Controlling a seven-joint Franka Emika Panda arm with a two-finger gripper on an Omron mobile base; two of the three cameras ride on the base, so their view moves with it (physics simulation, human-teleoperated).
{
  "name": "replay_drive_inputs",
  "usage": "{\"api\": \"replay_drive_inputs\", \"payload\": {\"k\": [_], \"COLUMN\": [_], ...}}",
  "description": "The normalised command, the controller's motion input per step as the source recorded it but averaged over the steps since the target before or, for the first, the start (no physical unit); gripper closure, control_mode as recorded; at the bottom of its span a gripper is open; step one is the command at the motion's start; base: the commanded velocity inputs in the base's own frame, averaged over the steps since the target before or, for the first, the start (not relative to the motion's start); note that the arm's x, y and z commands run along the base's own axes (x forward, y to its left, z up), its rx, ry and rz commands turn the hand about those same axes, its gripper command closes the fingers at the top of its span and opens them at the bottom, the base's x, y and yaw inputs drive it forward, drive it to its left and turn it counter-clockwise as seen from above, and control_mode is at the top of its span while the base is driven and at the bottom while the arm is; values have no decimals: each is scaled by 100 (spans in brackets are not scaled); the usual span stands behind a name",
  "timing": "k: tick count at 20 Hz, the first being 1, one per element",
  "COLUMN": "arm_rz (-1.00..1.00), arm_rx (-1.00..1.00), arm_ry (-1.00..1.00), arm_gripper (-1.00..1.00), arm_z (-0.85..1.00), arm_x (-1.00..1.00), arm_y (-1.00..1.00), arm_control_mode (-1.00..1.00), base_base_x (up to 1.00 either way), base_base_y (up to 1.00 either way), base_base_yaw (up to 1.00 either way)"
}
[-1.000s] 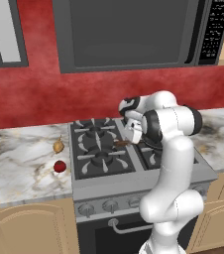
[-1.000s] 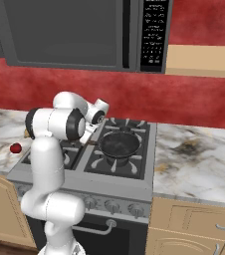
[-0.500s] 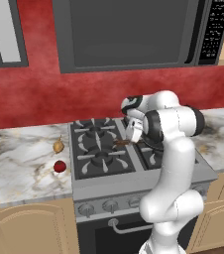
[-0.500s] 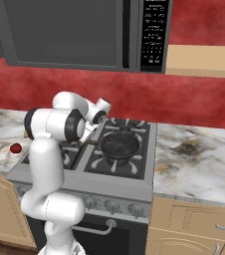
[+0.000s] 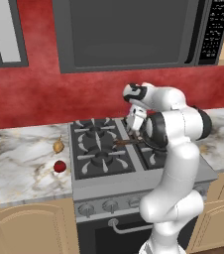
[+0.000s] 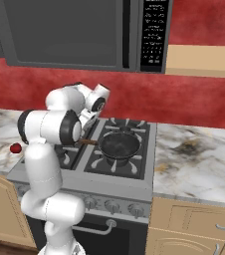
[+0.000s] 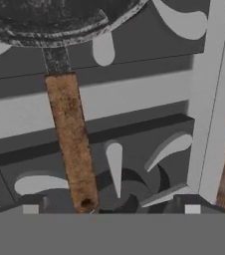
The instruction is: Place the pan on the front right burner on the stove. Then place the tomato and the onion in the pan and turn on the front right burner.
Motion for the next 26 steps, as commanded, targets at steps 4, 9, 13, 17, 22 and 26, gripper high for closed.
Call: {"api": "replay_drive_inputs", "payload": {"k": [4,9,13,17,22,26], "arm_rz": [19,43,50,51,42,29], "arm_rx": [-2,-5,-1,0,0,8], "arm_ry": [0,0,0,1,0,-6], "arm_gripper": [-100,-100,-100,-100,-100,-100], "arm_z": [36,9,7,9,0,0], "arm_x": [0,0,1,3,-1,-1], "arm_y": [35,58,46,38,37,24], "arm_control_mode": [-100,-100,-100,-100,-100,-100], "base_base_x": [0,0,0,0,0,0], "base_base_y": [0,0,0,0,0,0], "base_base_yaw": [0,0,0,0,0,0]}}
